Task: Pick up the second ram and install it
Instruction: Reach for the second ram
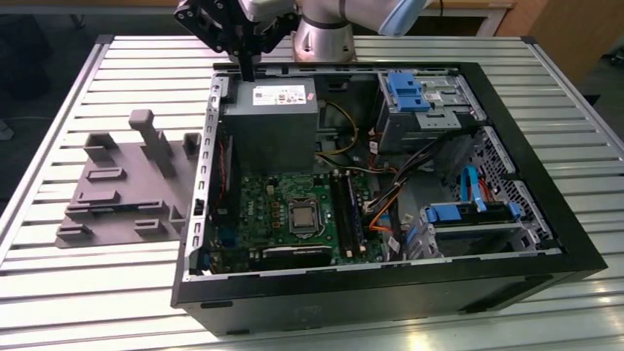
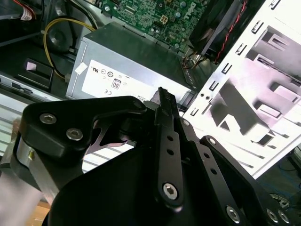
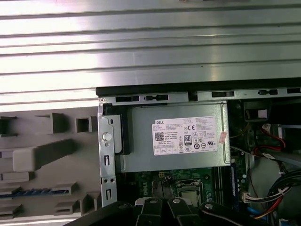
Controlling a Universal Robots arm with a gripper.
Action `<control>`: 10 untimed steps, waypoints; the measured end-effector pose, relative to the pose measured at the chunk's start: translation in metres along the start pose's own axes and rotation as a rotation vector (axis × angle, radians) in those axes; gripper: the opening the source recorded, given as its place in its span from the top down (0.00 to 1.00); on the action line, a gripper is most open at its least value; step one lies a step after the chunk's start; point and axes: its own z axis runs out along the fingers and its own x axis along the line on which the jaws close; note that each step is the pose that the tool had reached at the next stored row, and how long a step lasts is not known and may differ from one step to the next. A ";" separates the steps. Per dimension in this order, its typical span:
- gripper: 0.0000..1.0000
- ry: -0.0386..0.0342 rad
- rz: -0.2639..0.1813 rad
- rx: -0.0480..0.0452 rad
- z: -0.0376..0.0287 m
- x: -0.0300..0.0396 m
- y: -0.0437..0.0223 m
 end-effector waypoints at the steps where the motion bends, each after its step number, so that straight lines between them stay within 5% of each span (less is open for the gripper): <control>1: 0.89 0.0000 0.000 0.0000 0.0000 0.0003 0.0000; 10: 0.89 0.0000 0.000 0.0000 -0.0001 0.0035 -0.0002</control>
